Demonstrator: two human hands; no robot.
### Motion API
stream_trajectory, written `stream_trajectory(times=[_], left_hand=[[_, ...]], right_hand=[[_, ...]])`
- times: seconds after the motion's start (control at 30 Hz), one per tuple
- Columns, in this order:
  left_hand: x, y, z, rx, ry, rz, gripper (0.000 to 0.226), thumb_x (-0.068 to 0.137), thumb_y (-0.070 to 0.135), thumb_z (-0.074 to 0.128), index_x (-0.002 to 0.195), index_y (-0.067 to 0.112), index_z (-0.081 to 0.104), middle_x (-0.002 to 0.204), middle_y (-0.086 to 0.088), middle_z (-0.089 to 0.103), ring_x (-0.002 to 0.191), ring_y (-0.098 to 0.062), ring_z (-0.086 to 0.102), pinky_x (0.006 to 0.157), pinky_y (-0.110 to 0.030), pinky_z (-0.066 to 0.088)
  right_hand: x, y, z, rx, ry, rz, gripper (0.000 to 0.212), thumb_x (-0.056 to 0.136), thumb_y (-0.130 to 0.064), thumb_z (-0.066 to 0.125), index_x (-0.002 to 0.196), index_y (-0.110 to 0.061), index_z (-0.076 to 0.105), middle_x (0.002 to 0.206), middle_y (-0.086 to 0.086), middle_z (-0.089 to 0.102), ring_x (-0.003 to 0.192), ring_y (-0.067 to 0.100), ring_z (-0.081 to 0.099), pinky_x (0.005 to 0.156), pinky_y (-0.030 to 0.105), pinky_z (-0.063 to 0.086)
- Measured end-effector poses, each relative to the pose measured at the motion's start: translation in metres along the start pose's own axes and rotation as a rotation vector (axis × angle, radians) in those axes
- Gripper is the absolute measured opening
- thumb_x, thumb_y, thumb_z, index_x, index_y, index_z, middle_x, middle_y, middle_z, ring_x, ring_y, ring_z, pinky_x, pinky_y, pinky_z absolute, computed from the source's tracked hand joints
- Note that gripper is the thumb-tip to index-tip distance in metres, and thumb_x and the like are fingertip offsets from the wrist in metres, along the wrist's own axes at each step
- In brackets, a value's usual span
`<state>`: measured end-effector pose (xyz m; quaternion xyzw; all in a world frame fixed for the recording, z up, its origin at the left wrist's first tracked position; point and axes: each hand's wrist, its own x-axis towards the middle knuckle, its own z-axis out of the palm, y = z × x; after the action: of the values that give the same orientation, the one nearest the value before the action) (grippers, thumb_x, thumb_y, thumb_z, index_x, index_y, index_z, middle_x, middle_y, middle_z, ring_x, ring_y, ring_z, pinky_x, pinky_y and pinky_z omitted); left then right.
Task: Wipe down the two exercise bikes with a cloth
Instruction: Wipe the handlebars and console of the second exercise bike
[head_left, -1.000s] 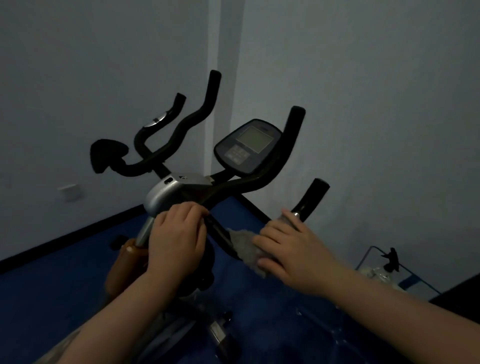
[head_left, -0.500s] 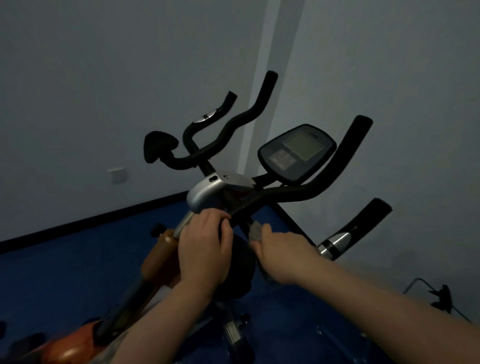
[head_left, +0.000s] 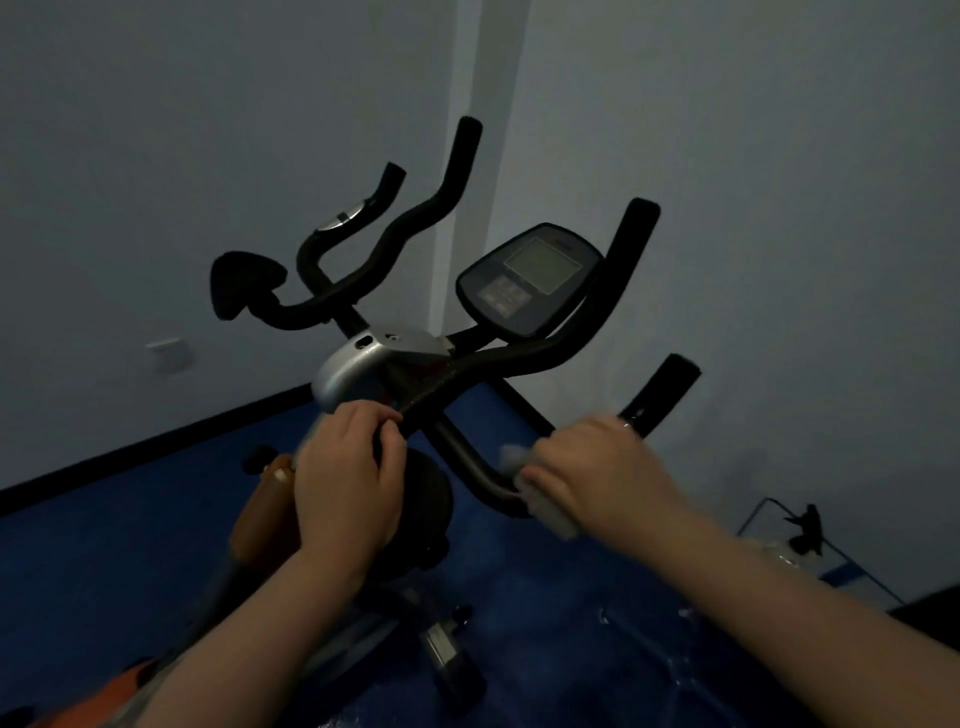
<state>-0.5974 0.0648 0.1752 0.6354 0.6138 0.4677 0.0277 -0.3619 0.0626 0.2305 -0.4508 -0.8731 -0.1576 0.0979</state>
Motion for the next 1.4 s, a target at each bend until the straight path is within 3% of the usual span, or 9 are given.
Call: stream_trajectory(times=[0.13,0.3,0.37,0.5,0.63,0.8,0.97,1.13,1.4], left_hand=[[-0.002,0.001,-0.001,0.008,-0.008,-0.009,0.021,0.091,0.028,0.039,0.09,0.021,0.059,0.088,0.006,0.059,0.079,-0.012,0.052,0.071,-0.034,0.043],[-0.003,0.003,-0.003,-0.043,-0.003,-0.068,0.011,0.091,0.025,0.048,0.09,0.022,0.058,0.086,0.009,0.057,0.08,-0.007,0.051,0.07,-0.031,0.044],[-0.003,0.003,-0.004,-0.097,-0.005,-0.108,0.008,0.091,0.026,0.049,0.09,0.026,0.057,0.085,0.014,0.054,0.078,0.002,0.048,0.068,-0.019,0.039],[-0.002,0.001,-0.006,-0.379,0.007,-0.352,0.016,0.094,0.027,0.046,0.084,0.036,0.055,0.085,0.021,0.056,0.083,0.017,0.052,0.064,-0.004,0.037],[-0.001,-0.005,-0.007,-0.584,-0.031,-0.477,0.017,0.096,0.024,0.046,0.088,0.029,0.06,0.084,0.01,0.061,0.078,0.011,0.056,0.063,0.001,0.037],[-0.007,-0.015,-0.004,-0.599,-0.01,-0.451,0.009,0.094,0.028,0.048,0.087,0.03,0.053,0.084,0.009,0.057,0.079,0.0,0.055,0.068,-0.006,0.039],[-0.011,-0.023,0.001,-0.585,-0.018,-0.431,0.017,0.088,0.051,0.042,0.084,0.036,0.047,0.083,0.012,0.052,0.078,-0.005,0.054,0.066,-0.021,0.04],[-0.01,-0.023,0.002,-0.598,-0.013,-0.398,0.016,0.086,0.053,0.039,0.084,0.038,0.046,0.083,0.015,0.05,0.079,-0.007,0.053,0.068,-0.024,0.041],[-0.012,-0.022,0.001,-0.581,-0.05,-0.409,0.026,0.087,0.054,0.036,0.074,0.033,0.044,0.077,0.009,0.048,0.072,-0.01,0.05,0.063,-0.024,0.04]], right_hand=[[-0.007,0.028,-0.006,0.021,0.167,0.213,0.037,0.091,-0.033,0.044,0.066,-0.013,0.062,0.064,0.002,0.061,0.065,0.023,0.059,0.096,0.036,0.038],[0.007,-0.026,0.007,-0.051,0.032,0.138,0.037,0.092,-0.04,0.045,0.064,-0.018,0.057,0.059,0.001,0.061,0.054,0.021,0.058,0.057,0.031,0.033],[0.021,-0.018,-0.005,0.066,-0.051,0.229,0.039,0.095,-0.048,0.039,0.078,-0.018,0.057,0.073,0.004,0.067,0.067,0.025,0.063,0.055,0.031,0.033],[0.056,-0.029,-0.025,0.395,0.167,0.417,0.029,0.095,-0.05,0.031,0.084,-0.024,0.039,0.066,-0.001,0.059,0.06,0.02,0.057,0.05,0.031,0.032],[0.1,-0.048,-0.026,0.607,0.104,0.514,0.009,0.091,-0.033,0.035,0.095,-0.026,0.038,0.073,-0.007,0.053,0.062,0.01,0.051,0.05,0.031,0.031],[0.115,-0.052,-0.004,0.515,-0.022,0.116,0.018,0.085,-0.036,0.063,0.098,-0.025,0.066,0.107,-0.005,0.051,0.097,0.011,0.05,0.084,0.031,0.044],[0.105,-0.036,0.02,0.197,-0.053,-0.242,0.036,0.087,-0.046,0.06,0.115,-0.022,0.066,0.119,0.004,0.06,0.119,0.021,0.049,0.104,0.037,0.036],[0.133,-0.051,0.022,0.143,-0.101,-0.311,0.031,0.086,-0.039,0.056,0.098,-0.012,0.064,0.098,0.007,0.063,0.093,0.025,0.059,0.079,0.041,0.05],[0.145,-0.055,0.024,0.195,-0.036,-0.451,0.02,0.079,-0.027,0.068,0.074,-0.008,0.062,0.075,0.008,0.061,0.069,0.025,0.057,0.059,0.034,0.045]])
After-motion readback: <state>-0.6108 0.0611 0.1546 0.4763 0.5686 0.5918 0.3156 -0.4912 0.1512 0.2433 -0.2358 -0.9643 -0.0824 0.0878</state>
